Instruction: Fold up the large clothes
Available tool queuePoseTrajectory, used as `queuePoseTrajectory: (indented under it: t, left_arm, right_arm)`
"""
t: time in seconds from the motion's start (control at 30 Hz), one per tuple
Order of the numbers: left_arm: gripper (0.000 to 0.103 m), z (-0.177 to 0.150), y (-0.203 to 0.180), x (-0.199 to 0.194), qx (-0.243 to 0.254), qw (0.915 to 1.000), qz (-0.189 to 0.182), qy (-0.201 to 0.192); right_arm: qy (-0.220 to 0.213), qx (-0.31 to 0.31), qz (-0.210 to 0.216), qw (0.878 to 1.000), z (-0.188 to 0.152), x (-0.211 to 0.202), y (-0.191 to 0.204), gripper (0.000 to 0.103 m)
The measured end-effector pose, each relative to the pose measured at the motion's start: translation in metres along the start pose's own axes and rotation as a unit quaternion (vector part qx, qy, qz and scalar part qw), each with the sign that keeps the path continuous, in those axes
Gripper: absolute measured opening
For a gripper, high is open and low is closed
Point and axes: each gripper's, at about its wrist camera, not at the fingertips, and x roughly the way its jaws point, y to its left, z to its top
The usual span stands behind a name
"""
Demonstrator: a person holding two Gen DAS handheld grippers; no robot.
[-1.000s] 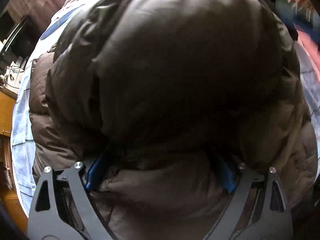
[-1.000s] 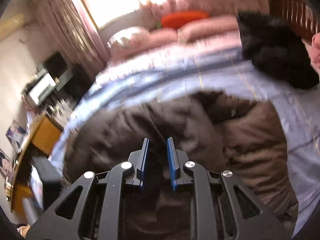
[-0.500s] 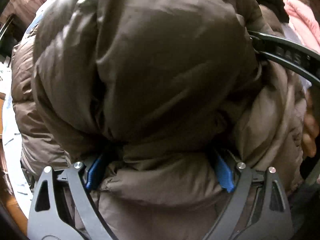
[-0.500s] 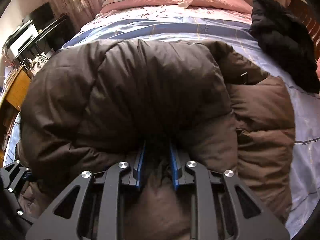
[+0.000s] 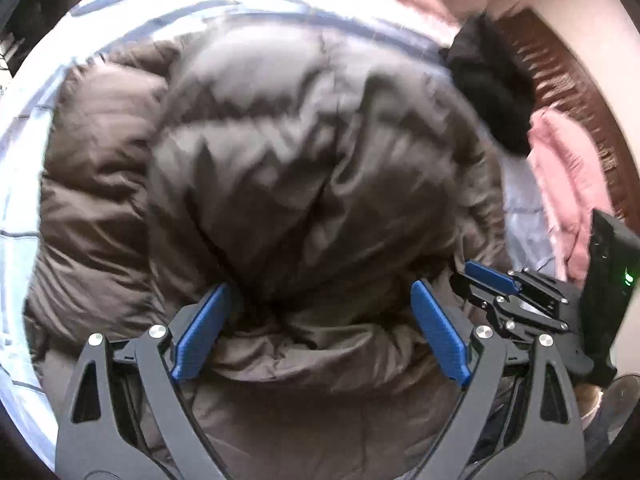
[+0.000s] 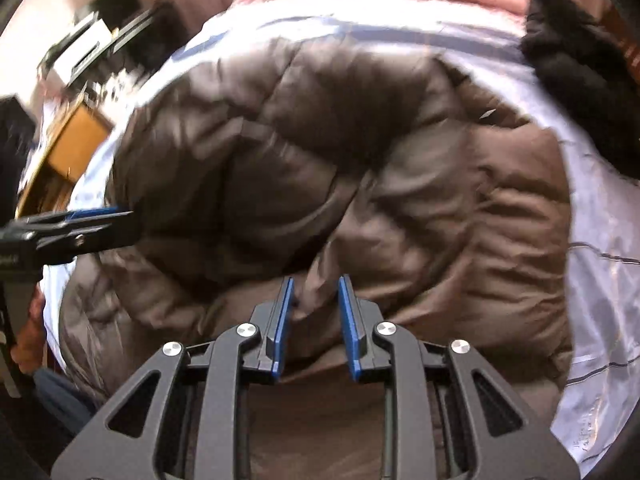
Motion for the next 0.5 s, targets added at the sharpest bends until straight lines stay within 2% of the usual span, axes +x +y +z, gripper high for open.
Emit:
queuePoseTrajectory:
  t: [0.07, 0.13, 0.23, 0.4, 0.5]
  left_arm:
    - [0.092, -0.003, -0.006, 0.022, 0.023, 0.9986, 0.043, 0.019]
    - [0.093, -0.011, -0.019, 0.043, 0.064, 0.9928, 0.096, 0.033]
    - [0.095, -0.014, -0.025, 0.059, 0.092, 0.9865, 0.129, 0.040]
    - [0.095, -0.011, -0.030, 0.070, 0.089, 0.9865, 0.130, 0.044]
    - [0.095, -0.006, -0.016, 0.042, 0.066, 0.9928, 0.096, 0.028]
  right_arm:
    - [0.015, -0.018, -0.026, 0.999, -0.002, 0.014, 0.005, 0.025]
    - [0.026, -0.009, -0.031, 0.999, 0.000, 0.024, 0.003, 0.026]
    - [0.040, 0.025, -0.018, 0.999, 0.002, 0.039, -0.009, 0.026]
    - [0.045, 0.042, -0.014, 0.998, 0.003, 0.050, -0.014, 0.026]
    - [0.030, 0.038, -0.023, 0.999, 0.005, 0.034, -0.011, 0.027]
